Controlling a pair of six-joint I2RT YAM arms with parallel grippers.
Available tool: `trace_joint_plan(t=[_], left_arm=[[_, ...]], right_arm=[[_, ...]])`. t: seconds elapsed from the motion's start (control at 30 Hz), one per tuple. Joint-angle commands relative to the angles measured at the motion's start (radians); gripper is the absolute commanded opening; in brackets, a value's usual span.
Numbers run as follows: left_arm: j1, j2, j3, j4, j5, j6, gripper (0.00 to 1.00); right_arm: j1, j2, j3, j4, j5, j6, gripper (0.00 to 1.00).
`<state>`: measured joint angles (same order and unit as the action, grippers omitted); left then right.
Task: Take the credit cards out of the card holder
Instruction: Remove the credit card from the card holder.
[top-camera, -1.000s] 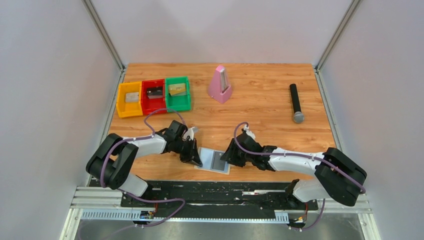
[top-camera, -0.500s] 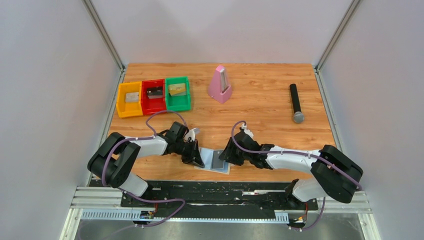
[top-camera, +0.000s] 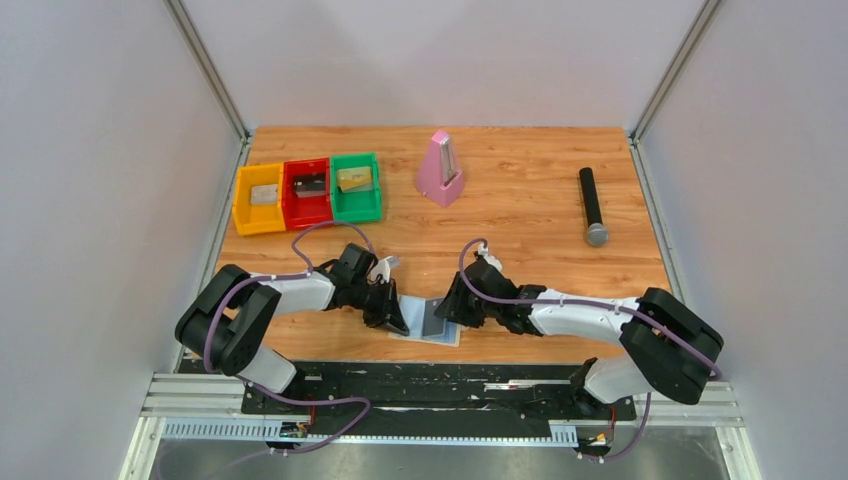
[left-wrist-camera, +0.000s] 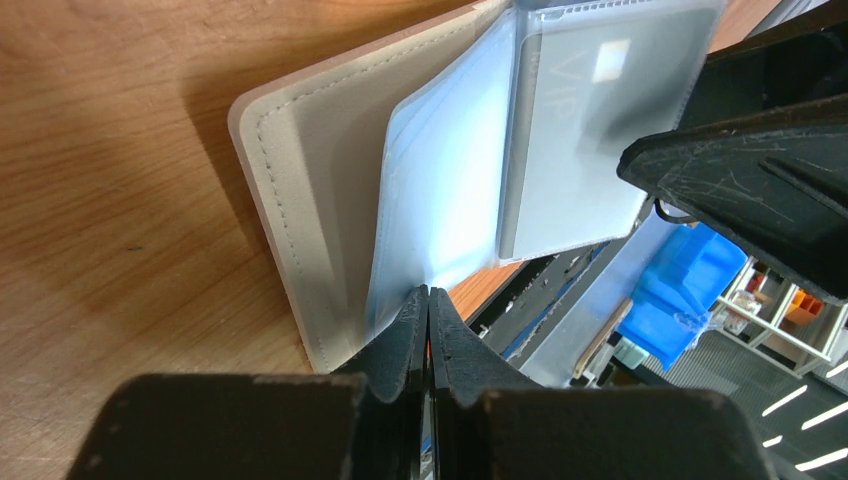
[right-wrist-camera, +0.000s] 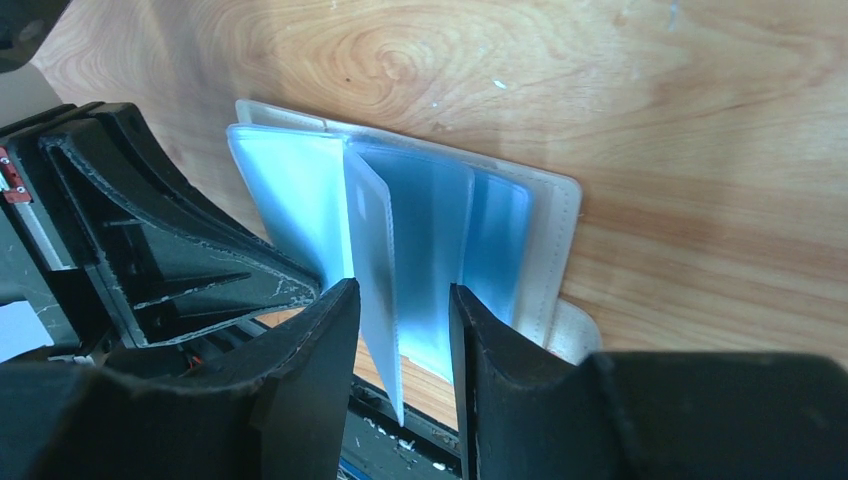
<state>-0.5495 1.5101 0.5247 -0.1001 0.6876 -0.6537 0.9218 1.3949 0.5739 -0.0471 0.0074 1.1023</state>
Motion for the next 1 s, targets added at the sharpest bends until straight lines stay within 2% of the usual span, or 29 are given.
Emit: trace_joint_plan(t=[0.0,0.4,0.97], left_arm=[[-0.008,-0.006,-0.012,-0.006,-0.04,0.009,0.07],[-0.009,-0.003,-0.009,-0.007,-0.036,0.012,0.06],[-0.008,-0.068,-0.01,-0.013,-0.045,-0.027,0.07]], right_arm=[[0.003,0.014,0.05,0.032,-0.035,-0.026,0.4],[0.003,0.033,0.087,0.021,-0.058,-0.038,0.32],[0.006,0.076,0.159,0.053,-0.158,-0.065,0.31]])
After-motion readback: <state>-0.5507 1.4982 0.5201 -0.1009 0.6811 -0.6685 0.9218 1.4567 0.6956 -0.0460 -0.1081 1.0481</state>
